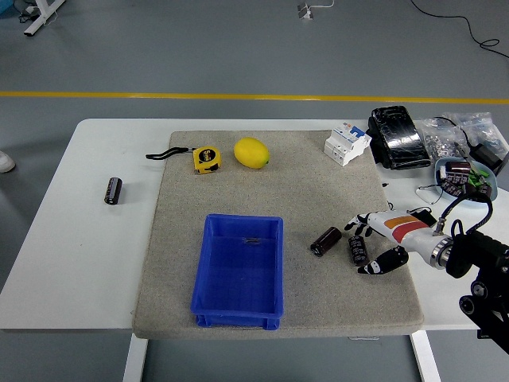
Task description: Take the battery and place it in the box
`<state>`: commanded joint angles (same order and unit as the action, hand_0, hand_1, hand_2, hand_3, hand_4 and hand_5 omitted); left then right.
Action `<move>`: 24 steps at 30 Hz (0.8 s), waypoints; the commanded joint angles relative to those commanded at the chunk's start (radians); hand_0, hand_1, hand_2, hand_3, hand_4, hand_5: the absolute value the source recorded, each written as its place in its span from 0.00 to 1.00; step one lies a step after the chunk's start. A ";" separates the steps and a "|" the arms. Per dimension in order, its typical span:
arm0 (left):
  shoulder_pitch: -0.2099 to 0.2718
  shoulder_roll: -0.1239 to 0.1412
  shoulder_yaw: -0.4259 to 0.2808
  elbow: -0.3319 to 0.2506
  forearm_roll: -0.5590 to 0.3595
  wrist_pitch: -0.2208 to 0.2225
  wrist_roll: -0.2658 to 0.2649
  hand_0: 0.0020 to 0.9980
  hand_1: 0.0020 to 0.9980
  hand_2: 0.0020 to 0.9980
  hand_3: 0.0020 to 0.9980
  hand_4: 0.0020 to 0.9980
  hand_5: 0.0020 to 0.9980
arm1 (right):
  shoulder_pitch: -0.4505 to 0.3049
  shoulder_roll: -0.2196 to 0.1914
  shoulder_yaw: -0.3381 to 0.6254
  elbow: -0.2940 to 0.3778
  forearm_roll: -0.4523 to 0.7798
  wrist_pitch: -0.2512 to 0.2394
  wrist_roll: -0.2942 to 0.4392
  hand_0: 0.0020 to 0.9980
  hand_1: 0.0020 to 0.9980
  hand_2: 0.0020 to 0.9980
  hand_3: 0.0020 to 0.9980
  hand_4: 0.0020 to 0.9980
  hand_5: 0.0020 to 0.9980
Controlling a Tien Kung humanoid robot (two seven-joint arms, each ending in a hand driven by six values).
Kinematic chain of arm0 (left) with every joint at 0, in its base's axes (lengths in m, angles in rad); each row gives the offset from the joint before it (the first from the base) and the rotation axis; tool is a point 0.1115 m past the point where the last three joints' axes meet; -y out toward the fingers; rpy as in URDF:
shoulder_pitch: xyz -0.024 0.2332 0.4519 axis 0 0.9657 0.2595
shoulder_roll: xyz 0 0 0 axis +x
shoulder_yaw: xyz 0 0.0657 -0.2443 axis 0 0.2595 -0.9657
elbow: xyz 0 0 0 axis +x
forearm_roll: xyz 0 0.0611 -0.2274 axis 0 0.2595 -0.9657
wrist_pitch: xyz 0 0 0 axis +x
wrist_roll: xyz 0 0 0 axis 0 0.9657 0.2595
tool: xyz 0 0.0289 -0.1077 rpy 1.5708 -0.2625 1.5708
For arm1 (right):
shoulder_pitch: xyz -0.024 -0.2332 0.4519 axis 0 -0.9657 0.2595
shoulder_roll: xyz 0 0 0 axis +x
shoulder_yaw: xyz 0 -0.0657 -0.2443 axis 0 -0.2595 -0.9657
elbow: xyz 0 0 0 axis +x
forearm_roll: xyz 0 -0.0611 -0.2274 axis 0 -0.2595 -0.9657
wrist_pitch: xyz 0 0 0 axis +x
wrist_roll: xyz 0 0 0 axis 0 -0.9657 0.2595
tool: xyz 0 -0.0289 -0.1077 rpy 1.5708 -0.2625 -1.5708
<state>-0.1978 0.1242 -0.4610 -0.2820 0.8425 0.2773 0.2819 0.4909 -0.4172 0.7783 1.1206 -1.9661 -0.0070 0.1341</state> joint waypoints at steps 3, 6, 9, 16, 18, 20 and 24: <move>-0.002 0.001 -0.003 0.000 0.006 -0.002 0.001 0.61 0.57 0.63 0.62 0.63 0.67 | -0.001 0.001 0.000 -0.001 0.004 -0.005 0.002 0.59 0.54 0.56 0.65 0.92 0.13; -0.003 0.001 -0.004 -0.001 0.009 -0.002 0.003 0.61 0.57 0.63 0.62 0.63 0.67 | -0.001 0.002 -0.001 -0.004 0.006 -0.007 0.003 0.59 0.54 0.56 0.65 0.92 0.13; -0.002 0.001 -0.002 -0.001 0.004 -0.001 0.002 0.61 0.57 0.63 0.62 0.63 0.67 | -0.002 0.005 -0.004 -0.007 0.011 -0.012 0.003 0.54 0.50 0.53 0.59 0.86 0.09; -0.002 0.001 -0.004 -0.001 0.009 -0.003 0.003 0.61 0.57 0.63 0.62 0.63 0.67 | -0.004 0.011 -0.010 -0.011 0.013 -0.017 0.000 0.51 0.49 0.51 0.56 0.81 0.07; -0.002 0.001 -0.006 -0.001 0.011 -0.004 0.004 0.61 0.57 0.63 0.62 0.63 0.67 | -0.004 0.012 -0.012 -0.012 0.014 -0.018 -0.001 0.51 0.49 0.51 0.56 0.81 0.07; -0.002 0.001 -0.007 -0.001 0.013 -0.005 0.004 0.61 0.57 0.63 0.62 0.63 0.67 | -0.005 0.013 -0.013 -0.012 0.014 -0.019 -0.001 0.49 0.47 0.50 0.54 0.79 0.05; -0.002 0.001 -0.009 -0.001 0.017 -0.005 0.005 0.61 0.57 0.63 0.62 0.63 0.67 | -0.006 0.015 -0.011 -0.011 0.012 -0.018 -0.004 0.49 0.47 0.50 0.54 0.79 0.05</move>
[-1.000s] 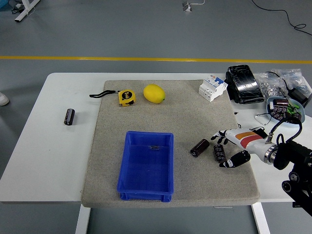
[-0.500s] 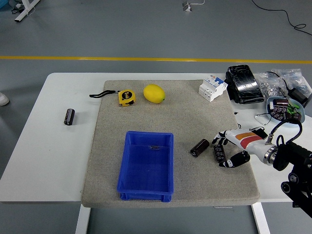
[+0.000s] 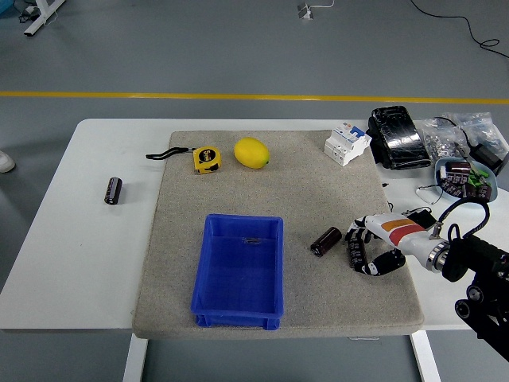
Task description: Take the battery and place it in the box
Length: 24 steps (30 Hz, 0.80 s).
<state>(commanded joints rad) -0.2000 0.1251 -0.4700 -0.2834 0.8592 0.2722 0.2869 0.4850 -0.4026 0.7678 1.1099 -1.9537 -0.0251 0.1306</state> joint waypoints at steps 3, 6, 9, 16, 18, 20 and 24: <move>0.000 0.000 -0.001 0.000 0.000 0.000 0.000 0.61 0.57 0.63 0.62 0.63 0.67 | -0.003 -0.002 0.012 0.006 -0.003 0.001 -0.002 0.49 0.46 0.50 0.54 0.78 0.05; 0.000 0.000 -0.003 0.000 0.004 -0.001 0.000 0.61 0.57 0.63 0.62 0.63 0.67 | -0.007 -0.007 0.033 0.026 -0.008 0.001 -0.006 0.49 0.46 0.50 0.54 0.78 0.05; 0.000 0.001 -0.005 0.000 0.006 -0.002 0.001 0.62 0.57 0.63 0.62 0.63 0.67 | -0.009 -0.011 0.053 0.053 -0.019 0.003 -0.010 0.49 0.46 0.49 0.53 0.77 0.04; 0.001 0.001 -0.010 0.000 0.015 -0.004 0.002 0.61 0.57 0.63 0.62 0.63 0.67 | -0.012 -0.013 0.082 0.152 -0.051 0.010 -0.027 0.49 0.46 0.49 0.53 0.76 0.04; 0.002 0.002 -0.012 0.001 0.018 -0.004 0.002 0.61 0.57 0.63 0.62 0.63 0.67 | -0.007 -0.008 0.075 0.195 -0.065 0.018 -0.036 0.49 0.46 0.49 0.53 0.76 0.04; 0.003 0.002 -0.017 0.001 0.023 -0.005 0.004 0.61 0.57 0.63 0.62 0.63 0.67 | 0.001 0.003 0.060 0.234 -0.080 0.024 -0.045 0.50 0.46 0.49 0.53 0.75 0.04; 0.002 0.002 -0.025 0.001 0.038 -0.008 0.007 0.61 0.57 0.63 0.62 0.63 0.67 | 0.026 0.041 0.003 0.312 -0.091 0.037 -0.054 0.50 0.46 0.49 0.53 0.75 0.04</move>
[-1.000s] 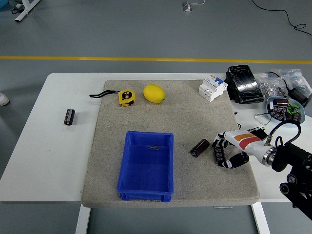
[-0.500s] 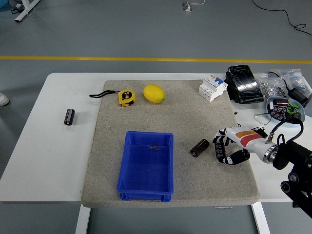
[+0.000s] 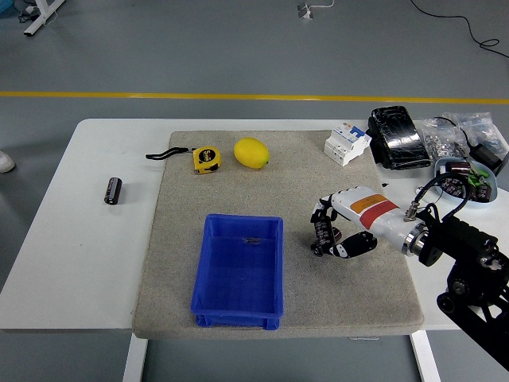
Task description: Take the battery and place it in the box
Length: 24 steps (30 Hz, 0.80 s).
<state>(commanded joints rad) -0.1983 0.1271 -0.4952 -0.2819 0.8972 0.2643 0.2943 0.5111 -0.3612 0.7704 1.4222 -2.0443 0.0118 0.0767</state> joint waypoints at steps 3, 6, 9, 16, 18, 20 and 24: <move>0.000 0.001 -0.001 0.000 -0.001 0.000 0.000 0.62 0.57 0.63 0.62 0.63 0.67 | 0.020 0.025 -0.042 0.038 0.008 0.001 0.000 0.50 0.46 0.49 0.53 0.76 0.04; -0.001 0.003 -0.001 0.000 -0.002 0.002 0.000 0.62 0.57 0.63 0.62 0.63 0.67 | 0.048 0.048 -0.094 0.072 0.015 0.002 0.000 0.50 0.46 0.49 0.53 0.76 0.04; -0.001 0.005 -0.001 0.001 -0.006 0.003 0.000 0.61 0.57 0.63 0.62 0.63 0.67 | 0.076 0.068 -0.138 0.086 0.023 0.002 -0.001 0.51 0.46 0.50 0.54 0.76 0.05; -0.002 0.009 -0.007 0.001 0.001 0.003 0.003 0.61 0.57 0.63 0.62 0.63 0.67 | 0.127 0.115 -0.216 0.069 0.031 0.013 -0.008 0.59 0.53 0.58 0.67 0.84 0.11; -0.002 0.009 -0.011 0.002 0.003 0.004 0.004 0.61 0.57 0.63 0.62 0.63 0.67 | 0.133 0.125 -0.230 0.055 0.033 0.014 -0.002 0.59 0.53 0.58 0.67 0.84 0.11; -0.001 0.008 -0.012 0.003 0.002 0.006 0.004 0.61 0.57 0.63 0.62 0.63 0.67 | 0.136 0.135 -0.238 0.042 0.028 0.015 0.003 0.59 0.53 0.58 0.67 0.84 0.11; 0.000 0.009 -0.013 0.003 0.001 0.007 0.005 0.61 0.57 0.63 0.62 0.63 0.67 | 0.138 0.140 -0.243 0.034 0.028 0.021 0.002 0.62 0.64 0.76 0.87 0.97 0.17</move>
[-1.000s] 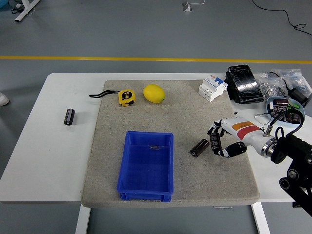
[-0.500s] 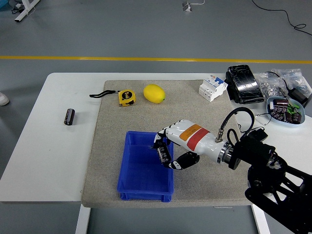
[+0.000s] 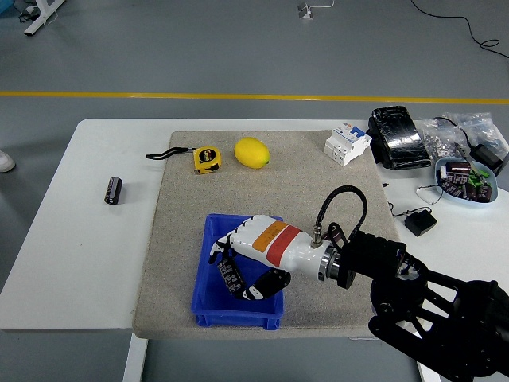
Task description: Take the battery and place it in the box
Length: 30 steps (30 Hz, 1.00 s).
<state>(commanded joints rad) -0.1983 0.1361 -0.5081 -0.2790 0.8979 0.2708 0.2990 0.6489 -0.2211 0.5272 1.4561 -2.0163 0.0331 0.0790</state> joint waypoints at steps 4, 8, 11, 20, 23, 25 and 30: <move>0.002 0.000 -0.004 0.000 0.004 0.000 0.001 0.61 0.57 0.63 0.62 0.63 0.67 | -0.001 -0.003 0.003 -0.006 0.018 -0.013 -0.002 0.71 0.71 0.86 0.99 1.00 0.25; 0.002 -0.001 -0.006 0.000 0.008 -0.001 0.002 0.61 0.57 0.63 0.62 0.63 0.67 | -0.006 -0.003 0.016 -0.008 0.032 -0.030 0.002 0.71 0.71 0.86 0.99 1.00 0.25; 0.002 -0.002 -0.009 0.001 0.012 0.000 0.003 0.61 0.57 0.63 0.62 0.62 0.67 | -0.015 -0.002 0.034 -0.009 0.037 -0.044 0.003 0.73 0.73 0.89 1.00 1.00 0.25; 0.000 -0.003 -0.008 0.000 0.011 0.000 0.002 0.61 0.57 0.62 0.62 0.62 0.66 | -0.061 -0.007 0.172 -0.092 0.031 -0.145 -0.048 0.71 0.71 0.86 0.99 1.00 0.23; 0.000 -0.003 -0.006 0.000 0.009 0.000 0.002 0.61 0.57 0.62 0.62 0.62 0.67 | -0.084 -0.011 0.208 -0.137 0.023 -0.200 -0.091 0.69 0.70 0.84 0.95 1.00 0.23; 0.000 -0.003 -0.007 0.001 0.008 0.000 0.002 0.61 0.57 0.62 0.62 0.62 0.67 | -0.105 -0.014 0.227 -0.161 0.024 -0.234 -0.114 0.69 0.70 0.84 0.95 1.00 0.23; 0.000 -0.005 -0.007 0.001 0.011 -0.001 0.003 0.61 0.57 0.62 0.62 0.62 0.66 | -0.160 -0.016 0.267 -0.201 0.028 -0.276 -0.135 0.69 0.70 0.83 0.93 1.00 0.28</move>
<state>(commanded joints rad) -0.1985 0.1308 -0.5154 -0.2785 0.9087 0.2699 0.3015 0.4894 -0.2375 0.7941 1.2549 -1.9888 -0.2425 -0.0564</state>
